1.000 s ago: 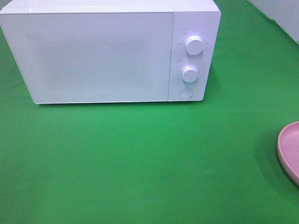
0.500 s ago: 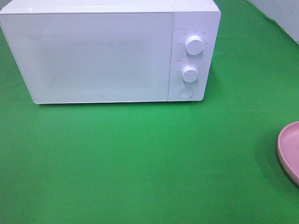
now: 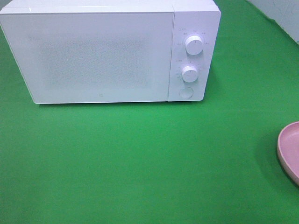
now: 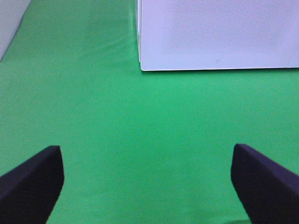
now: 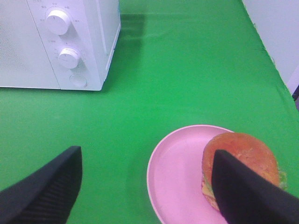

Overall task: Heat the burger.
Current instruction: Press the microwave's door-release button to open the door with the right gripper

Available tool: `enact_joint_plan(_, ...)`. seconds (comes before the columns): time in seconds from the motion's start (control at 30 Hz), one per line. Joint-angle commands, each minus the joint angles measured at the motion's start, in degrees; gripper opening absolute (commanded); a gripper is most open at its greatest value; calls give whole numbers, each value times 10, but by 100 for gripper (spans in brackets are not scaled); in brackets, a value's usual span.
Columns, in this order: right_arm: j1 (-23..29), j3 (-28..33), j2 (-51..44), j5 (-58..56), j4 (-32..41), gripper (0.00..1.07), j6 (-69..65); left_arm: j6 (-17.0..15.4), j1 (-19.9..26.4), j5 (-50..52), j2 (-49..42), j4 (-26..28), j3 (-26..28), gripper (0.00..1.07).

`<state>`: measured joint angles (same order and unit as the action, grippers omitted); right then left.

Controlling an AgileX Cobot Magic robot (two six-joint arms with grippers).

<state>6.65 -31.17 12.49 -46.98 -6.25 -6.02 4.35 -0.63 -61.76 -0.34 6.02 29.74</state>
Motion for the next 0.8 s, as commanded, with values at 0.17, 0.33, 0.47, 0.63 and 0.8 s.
enact_joint_plan(0.17, -4, -3, 51, 72, -2, 74, 1, -3, -2, 6, -13, 2, -2, 89)
enact_joint_plan(0.33, -4, -3, 95, 136, -2, 74, 1, -3, -2, 6, -13, 2, -2, 89)
enact_joint_plan(0.47, -4, -3, 123, 167, -2, 74, 1, -3, -2, 6, -13, 2, -2, 89)
enact_joint_plan(0.63, -4, -3, 180, 218, -2, 74, 0, -3, -2, 6, -13, 2, -2, 89)
enact_joint_plan(0.8, -4, -3, 217, 248, -2, 74, -1, -3, -2, 6, -13, 2, -2, 89)
